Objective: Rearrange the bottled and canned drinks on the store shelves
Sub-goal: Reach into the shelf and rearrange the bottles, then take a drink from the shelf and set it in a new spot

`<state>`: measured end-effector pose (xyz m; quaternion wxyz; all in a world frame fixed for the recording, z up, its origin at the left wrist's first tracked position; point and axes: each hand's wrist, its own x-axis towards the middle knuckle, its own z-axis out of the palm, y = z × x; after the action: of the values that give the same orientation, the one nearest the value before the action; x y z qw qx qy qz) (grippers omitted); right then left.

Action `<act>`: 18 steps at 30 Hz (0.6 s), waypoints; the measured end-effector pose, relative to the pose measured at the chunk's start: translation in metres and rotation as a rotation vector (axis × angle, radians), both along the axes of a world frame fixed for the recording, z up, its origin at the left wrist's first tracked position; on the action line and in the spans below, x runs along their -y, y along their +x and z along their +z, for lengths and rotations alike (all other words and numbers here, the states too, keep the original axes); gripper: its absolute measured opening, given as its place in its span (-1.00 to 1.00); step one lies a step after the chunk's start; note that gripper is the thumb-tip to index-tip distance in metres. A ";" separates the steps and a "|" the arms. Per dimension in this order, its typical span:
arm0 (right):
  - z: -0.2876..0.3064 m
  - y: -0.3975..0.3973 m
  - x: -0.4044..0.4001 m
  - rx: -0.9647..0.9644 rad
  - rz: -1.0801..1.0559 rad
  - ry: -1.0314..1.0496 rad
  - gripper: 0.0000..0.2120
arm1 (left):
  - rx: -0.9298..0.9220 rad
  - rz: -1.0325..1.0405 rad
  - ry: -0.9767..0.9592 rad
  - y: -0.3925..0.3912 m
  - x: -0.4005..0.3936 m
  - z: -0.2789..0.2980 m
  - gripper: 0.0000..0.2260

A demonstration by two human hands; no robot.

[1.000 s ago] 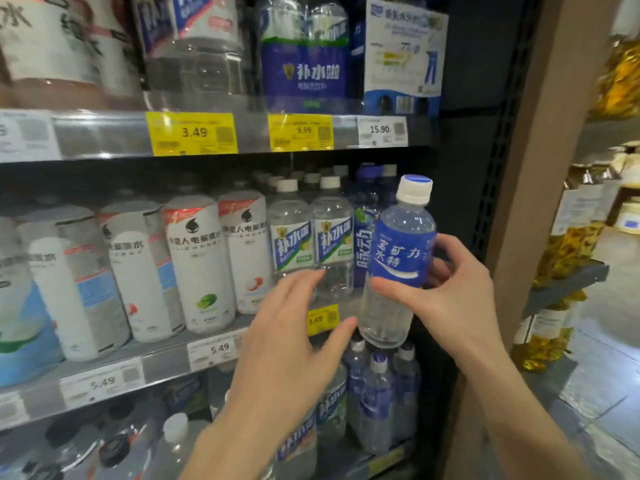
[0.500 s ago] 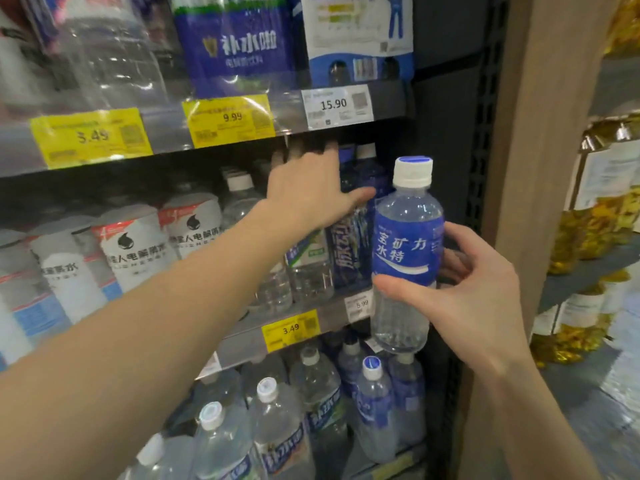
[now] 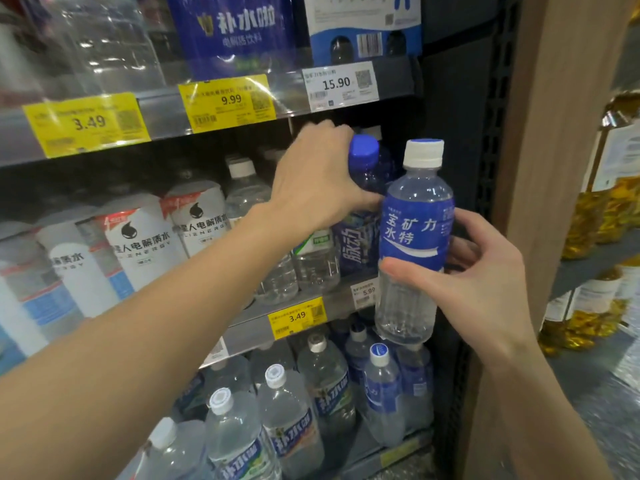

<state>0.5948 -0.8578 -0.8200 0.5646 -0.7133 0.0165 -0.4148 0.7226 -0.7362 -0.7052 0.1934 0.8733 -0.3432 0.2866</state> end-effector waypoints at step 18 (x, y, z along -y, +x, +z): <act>0.001 0.008 0.009 0.006 -0.132 -0.040 -0.33 | -0.251 -0.363 -0.565 -0.082 -0.099 -0.042 -0.26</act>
<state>0.6032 -0.8671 -0.8194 0.5216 -0.7207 0.0538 -0.4536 0.6410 -0.6367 -0.7468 0.5155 0.7387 -0.3735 0.2217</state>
